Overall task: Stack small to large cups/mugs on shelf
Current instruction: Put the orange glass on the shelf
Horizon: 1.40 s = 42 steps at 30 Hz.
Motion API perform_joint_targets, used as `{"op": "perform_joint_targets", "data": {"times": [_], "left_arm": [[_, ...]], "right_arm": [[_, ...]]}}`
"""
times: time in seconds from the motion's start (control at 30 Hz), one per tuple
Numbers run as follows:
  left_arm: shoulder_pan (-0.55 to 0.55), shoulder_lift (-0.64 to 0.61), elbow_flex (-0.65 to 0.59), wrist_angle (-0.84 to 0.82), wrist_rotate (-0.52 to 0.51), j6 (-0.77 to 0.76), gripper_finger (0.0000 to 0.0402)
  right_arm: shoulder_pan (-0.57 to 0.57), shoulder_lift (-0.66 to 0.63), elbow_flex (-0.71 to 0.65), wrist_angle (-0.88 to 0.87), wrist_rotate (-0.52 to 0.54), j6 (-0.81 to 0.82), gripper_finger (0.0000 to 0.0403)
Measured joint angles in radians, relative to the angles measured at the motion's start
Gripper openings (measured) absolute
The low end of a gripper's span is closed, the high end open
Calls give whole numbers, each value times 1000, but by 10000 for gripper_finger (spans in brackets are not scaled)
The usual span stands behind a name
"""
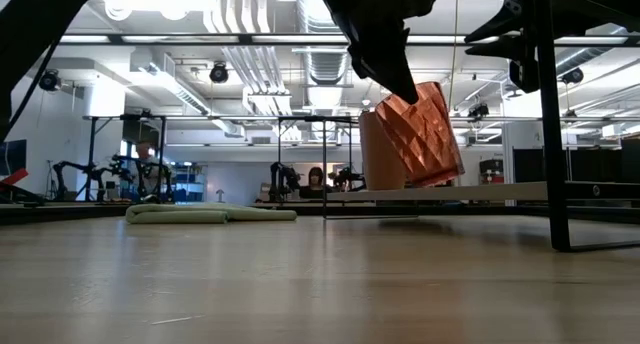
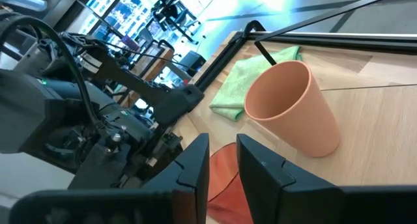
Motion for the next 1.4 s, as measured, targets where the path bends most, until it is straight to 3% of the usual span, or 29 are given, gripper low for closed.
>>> {"op": "perform_joint_targets", "data": {"times": [0.83, 1.1, 1.4], "left_arm": [[1, 2, 1, 216, -45, -34, 25], [12, 2, 1, 204, -178, -22, 13], [61, 3, -39, 200, -109, -130, 0]], "right_arm": [[0, 0, 0, 0, 0, 0, 73], [0, 0, 0, 0, 0, 0, 73], [0, 0, 0, 0, 0, 11, 73]]}}
